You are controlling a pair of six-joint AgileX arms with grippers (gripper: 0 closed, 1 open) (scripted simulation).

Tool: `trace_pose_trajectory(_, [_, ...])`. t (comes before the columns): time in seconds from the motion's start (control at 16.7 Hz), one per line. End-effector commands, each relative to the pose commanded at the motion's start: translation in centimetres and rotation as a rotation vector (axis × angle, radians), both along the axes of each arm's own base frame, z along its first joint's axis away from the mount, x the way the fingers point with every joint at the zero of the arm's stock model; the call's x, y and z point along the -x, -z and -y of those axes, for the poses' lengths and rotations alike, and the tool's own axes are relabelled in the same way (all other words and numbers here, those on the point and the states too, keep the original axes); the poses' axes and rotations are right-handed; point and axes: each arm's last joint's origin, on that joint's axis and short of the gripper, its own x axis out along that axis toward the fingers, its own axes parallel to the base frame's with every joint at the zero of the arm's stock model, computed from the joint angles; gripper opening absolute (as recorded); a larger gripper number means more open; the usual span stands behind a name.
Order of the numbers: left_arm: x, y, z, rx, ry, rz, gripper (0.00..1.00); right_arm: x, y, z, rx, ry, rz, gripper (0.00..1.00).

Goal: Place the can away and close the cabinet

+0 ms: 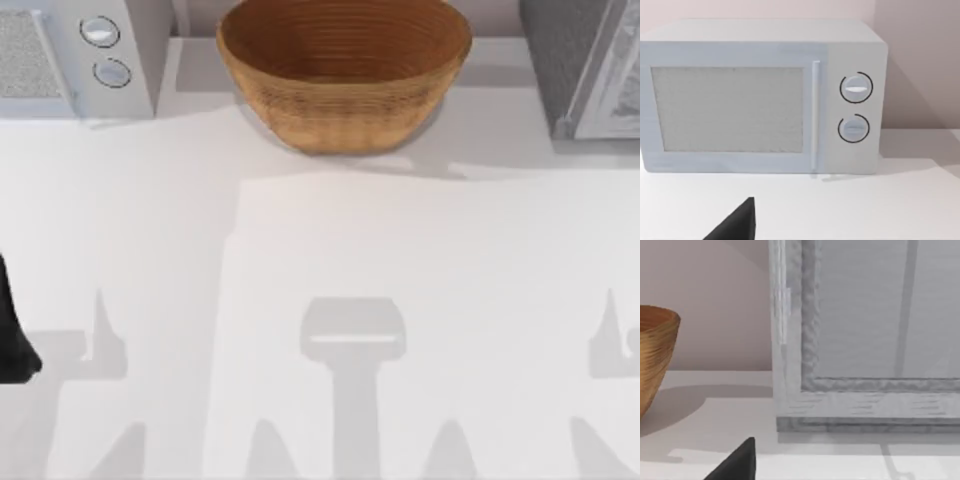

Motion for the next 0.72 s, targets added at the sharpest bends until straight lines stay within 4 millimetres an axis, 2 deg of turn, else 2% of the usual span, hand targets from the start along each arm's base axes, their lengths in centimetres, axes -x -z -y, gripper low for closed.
trace_pose_trajectory(0.36, [0.0, 0.0, 0.0, 0.000, 0.000, 0.000, 1.00, -2.0, -2.8, 2.6, 0.009, 0.007, 0.034, 1.00])
trace_pose_trajectory(0.54, [0.0, 0.0, 0.0, 0.000, 0.000, 0.000, 1.00, -3.9, -3.7, 5.4, 0.012, 0.003, 0.025, 1.00])
trace_pose_trajectory(0.72, [0.0, 0.0, 0.0, 0.000, 0.000, 0.000, 1.00, -5.4, -3.6, 9.3, 0.010, -0.002, 0.010, 1.00])
